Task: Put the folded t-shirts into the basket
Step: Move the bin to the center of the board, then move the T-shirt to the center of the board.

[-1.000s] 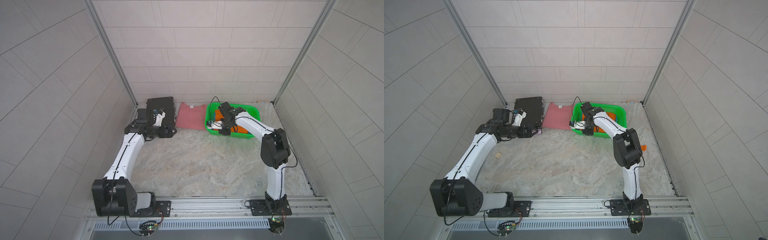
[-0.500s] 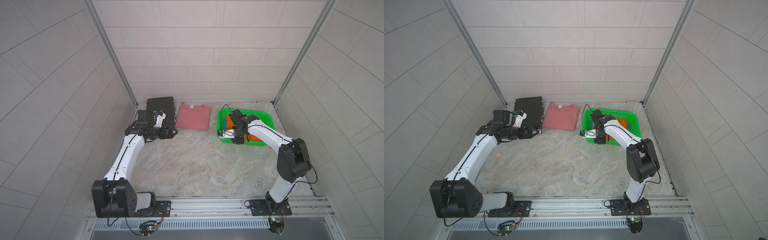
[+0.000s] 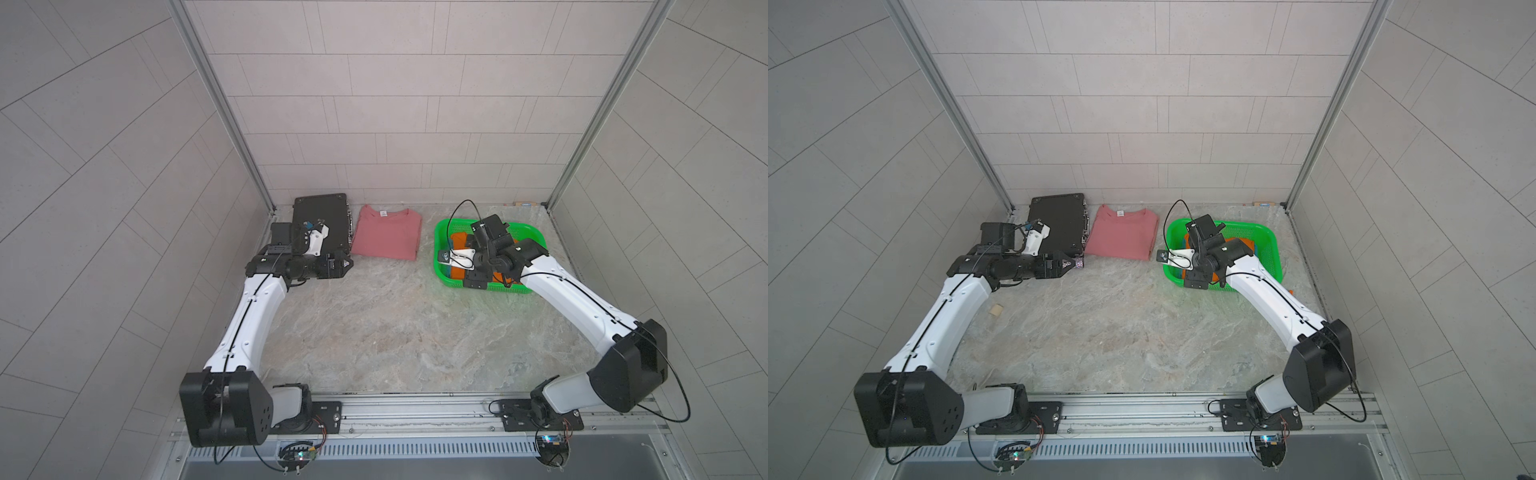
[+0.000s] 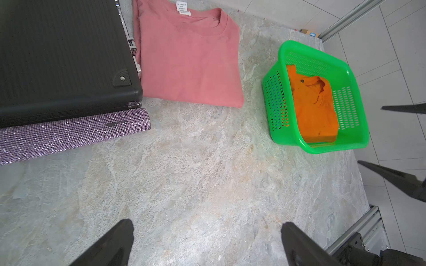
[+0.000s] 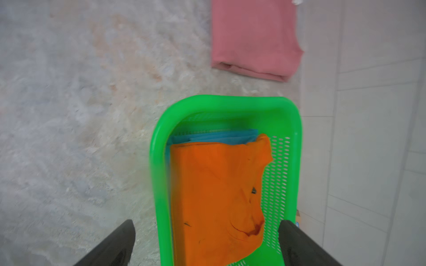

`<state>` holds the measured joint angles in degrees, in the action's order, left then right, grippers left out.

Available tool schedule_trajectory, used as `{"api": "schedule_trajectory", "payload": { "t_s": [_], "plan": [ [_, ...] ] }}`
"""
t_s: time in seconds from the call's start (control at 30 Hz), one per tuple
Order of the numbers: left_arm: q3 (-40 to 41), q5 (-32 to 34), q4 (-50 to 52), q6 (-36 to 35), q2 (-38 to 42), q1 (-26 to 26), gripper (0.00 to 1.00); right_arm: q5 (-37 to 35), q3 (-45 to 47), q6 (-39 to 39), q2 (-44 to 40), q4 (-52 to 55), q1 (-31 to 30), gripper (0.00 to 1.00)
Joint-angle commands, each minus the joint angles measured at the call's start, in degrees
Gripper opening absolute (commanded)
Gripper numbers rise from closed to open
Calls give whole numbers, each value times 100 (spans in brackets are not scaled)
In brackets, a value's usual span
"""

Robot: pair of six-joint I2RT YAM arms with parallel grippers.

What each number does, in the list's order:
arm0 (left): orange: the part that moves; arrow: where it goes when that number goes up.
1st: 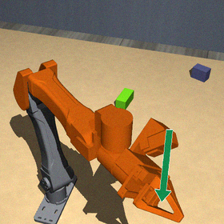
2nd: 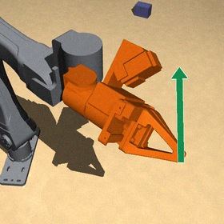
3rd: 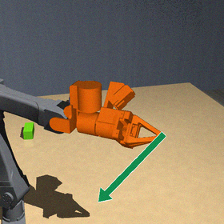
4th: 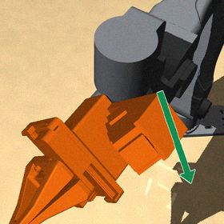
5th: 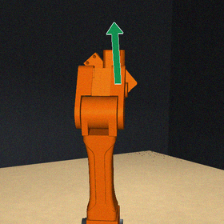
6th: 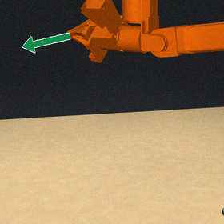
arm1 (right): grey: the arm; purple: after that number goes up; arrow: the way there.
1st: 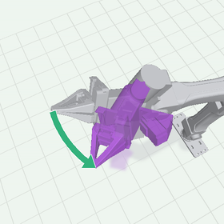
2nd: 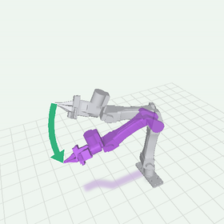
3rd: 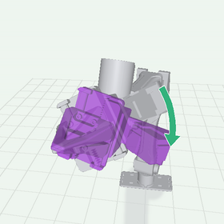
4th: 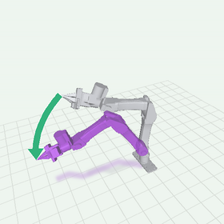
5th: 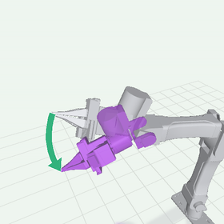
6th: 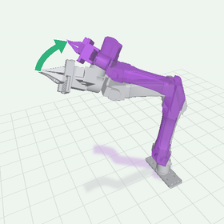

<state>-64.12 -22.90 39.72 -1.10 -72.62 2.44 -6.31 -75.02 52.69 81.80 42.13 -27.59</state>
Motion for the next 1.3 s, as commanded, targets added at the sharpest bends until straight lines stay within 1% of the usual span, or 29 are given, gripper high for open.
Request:
{"api": "schedule_trajectory", "payload": {
  "t_s": [0.0,0.07,0.13,0.2,0.3,0.37,0.47,0.57,0.63,0.73,0.9,1.07,1.27],
  "plan": [
    [10,7,26,-214,168,125,100,-1814,37,-1171,-183,-1886,-173,100],
    [-47,-84,163,-410,225,128,100,-2378,-82,-1900,-195,-2256,-169,100],
    [-27,-149,213,-507,271,126,100,-2465,-243,-2898,-199,-2381,-175,100],
    [-26,-80,242,-642,278,140,100,-2057,-463,-3878,-130,-2196,-172,100],
    [-36,156,295,-708,254,165,100,-1264,-803,-4999,128,-1890,-170,100],
    [-25,144,387,-783,210,186,100,-966,-1018,-5704,392,-1776,-186,100],
    [-40,108,525,-839,95,187,100,-356,-1249,-6507,813,-1763,-190,100],
    [-53,244,510,-812,18,186,100,45,-1408,-7278,1259,-1864,-239,100],
    [-46,191,487,-786,-31,187,100,278,-1586,-7536,1647,-1842,-304,100],
    [-54,51,497,-763,-154,183,100,498,-1996,-7606,2269,-1693,-489,100],
    [-82,46,477,-706,-331,185,100,1069,-2663,-7771,3230,-1700,-715,95],
    [-39,16,454,-740,-332,180,100,852,-3534,-7639,4053,-1281,-861,97],
    [-4,58,426,-805,-357,187,100,735,-4253,-7410,4813,-1094,-853,98]
  ]
}}
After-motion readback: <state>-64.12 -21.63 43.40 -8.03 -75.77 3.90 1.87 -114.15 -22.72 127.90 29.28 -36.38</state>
